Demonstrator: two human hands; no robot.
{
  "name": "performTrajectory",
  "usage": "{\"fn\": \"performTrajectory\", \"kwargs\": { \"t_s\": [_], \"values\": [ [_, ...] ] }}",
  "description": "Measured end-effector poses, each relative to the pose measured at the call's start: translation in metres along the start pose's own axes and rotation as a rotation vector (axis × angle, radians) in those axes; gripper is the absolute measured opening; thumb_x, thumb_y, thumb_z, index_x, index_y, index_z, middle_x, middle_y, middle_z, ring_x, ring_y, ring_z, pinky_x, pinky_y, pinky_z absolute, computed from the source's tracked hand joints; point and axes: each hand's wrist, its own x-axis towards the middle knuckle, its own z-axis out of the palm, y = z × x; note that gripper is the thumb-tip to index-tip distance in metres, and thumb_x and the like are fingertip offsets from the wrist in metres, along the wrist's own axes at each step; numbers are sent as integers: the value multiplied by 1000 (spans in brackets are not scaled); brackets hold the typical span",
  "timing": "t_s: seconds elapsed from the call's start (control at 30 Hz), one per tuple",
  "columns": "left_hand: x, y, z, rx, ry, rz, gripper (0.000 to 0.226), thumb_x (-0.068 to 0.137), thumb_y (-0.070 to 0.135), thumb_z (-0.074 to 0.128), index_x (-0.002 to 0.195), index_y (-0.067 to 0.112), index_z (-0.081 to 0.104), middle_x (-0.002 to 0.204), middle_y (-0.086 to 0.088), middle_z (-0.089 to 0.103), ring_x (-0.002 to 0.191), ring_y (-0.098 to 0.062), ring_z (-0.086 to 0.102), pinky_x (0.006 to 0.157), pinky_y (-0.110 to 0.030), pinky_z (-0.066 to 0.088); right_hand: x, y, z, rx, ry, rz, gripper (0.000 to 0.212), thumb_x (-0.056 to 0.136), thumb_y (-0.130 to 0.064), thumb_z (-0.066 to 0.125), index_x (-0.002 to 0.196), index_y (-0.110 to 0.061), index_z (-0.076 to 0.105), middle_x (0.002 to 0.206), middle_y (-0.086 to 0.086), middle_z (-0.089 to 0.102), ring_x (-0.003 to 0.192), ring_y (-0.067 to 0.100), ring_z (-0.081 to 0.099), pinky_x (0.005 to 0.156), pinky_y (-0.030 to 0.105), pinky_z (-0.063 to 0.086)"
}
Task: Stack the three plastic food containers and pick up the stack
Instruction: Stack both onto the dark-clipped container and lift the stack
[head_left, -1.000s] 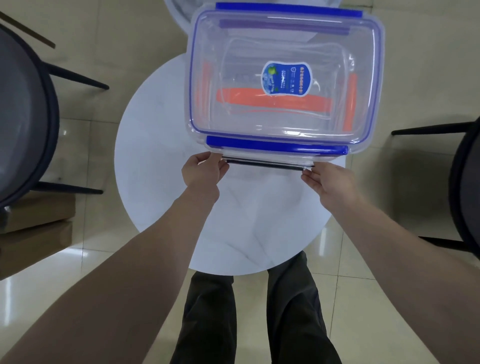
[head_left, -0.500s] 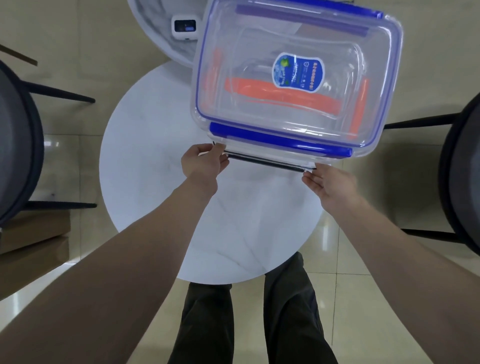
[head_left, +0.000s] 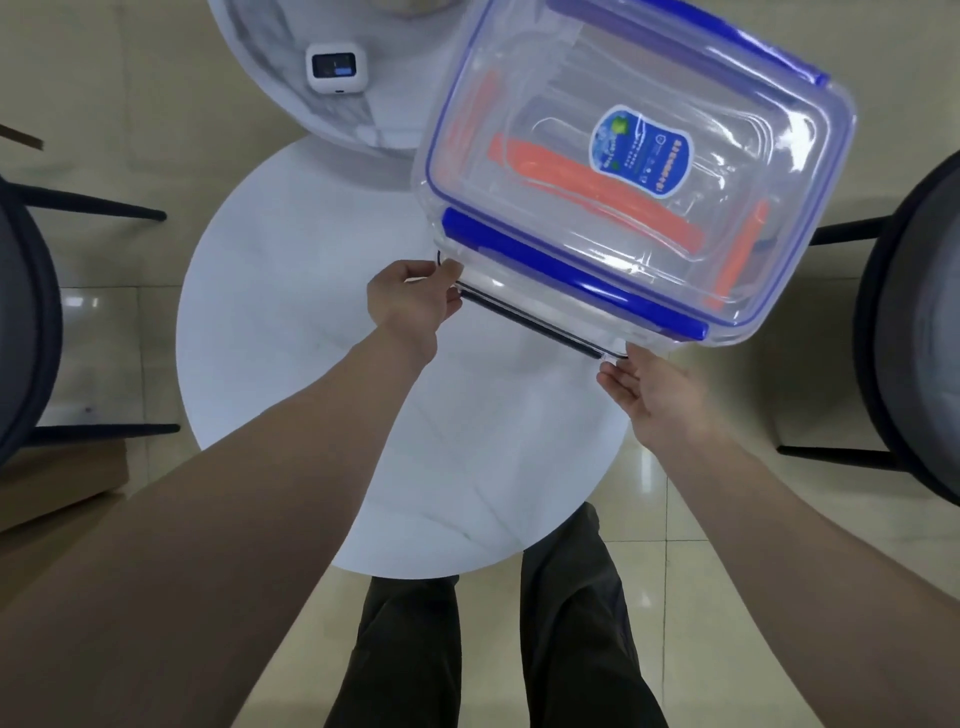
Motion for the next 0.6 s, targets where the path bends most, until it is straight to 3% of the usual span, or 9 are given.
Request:
{"fn": "performTrajectory", "kwargs": {
  "t_s": [0.3,0.6],
  "values": [
    [15,26,21,19,-97,49,21,83,15,84,88,10,65,92,-9,73,88,-25,77,53,-20,58,3,-1,5,96,5,27,25,91,-18,73,102,3,66,80,11,67,71,21,70,66,28,62],
    [30,41,30,63,-168,102,25,82,15,85,96,4,67,92,-10,72,86,-28,76,63,-25,64,1,1,14,159,47,32,28,90,-17,75,101,8,67,84,15,69,74,24,73,65,30,63]
  ]
}}
